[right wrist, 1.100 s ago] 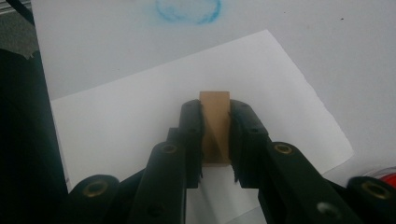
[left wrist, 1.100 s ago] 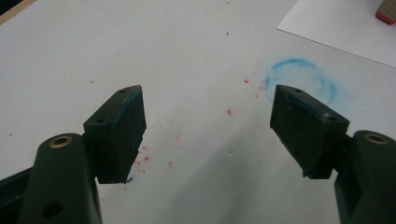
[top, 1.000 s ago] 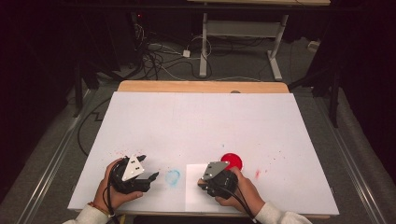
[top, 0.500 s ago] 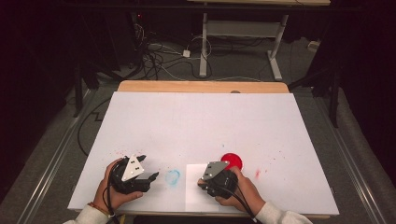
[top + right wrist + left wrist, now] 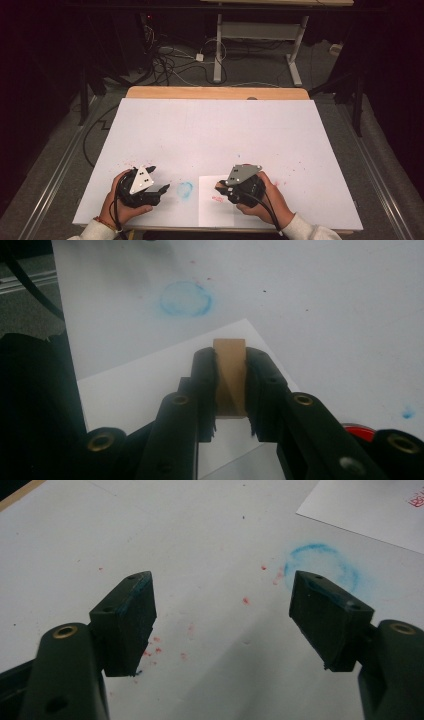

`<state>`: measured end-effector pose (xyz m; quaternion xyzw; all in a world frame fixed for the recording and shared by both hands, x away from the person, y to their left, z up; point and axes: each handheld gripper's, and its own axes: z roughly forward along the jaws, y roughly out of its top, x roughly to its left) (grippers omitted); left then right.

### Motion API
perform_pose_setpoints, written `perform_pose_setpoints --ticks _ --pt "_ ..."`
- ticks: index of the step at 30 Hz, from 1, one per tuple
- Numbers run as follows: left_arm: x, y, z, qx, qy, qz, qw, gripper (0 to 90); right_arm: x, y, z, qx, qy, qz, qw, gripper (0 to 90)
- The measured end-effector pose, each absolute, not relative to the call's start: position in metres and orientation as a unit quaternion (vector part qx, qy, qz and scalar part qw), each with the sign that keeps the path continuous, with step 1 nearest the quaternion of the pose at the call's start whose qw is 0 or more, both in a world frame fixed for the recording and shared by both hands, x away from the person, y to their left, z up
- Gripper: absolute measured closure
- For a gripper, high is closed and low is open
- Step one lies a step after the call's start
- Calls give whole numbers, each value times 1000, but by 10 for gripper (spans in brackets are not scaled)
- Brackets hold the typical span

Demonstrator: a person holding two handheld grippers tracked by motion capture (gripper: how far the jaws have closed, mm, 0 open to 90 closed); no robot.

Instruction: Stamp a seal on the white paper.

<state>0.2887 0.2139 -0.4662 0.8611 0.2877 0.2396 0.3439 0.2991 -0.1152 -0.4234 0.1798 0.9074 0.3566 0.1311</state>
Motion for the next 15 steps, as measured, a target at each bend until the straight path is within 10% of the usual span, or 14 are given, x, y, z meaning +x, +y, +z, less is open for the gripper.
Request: perform_pose_setpoints --ticks 15 --pt "289 219 -468 859 292 240 346 259 308 -131 -410 190 898 372 141 757"
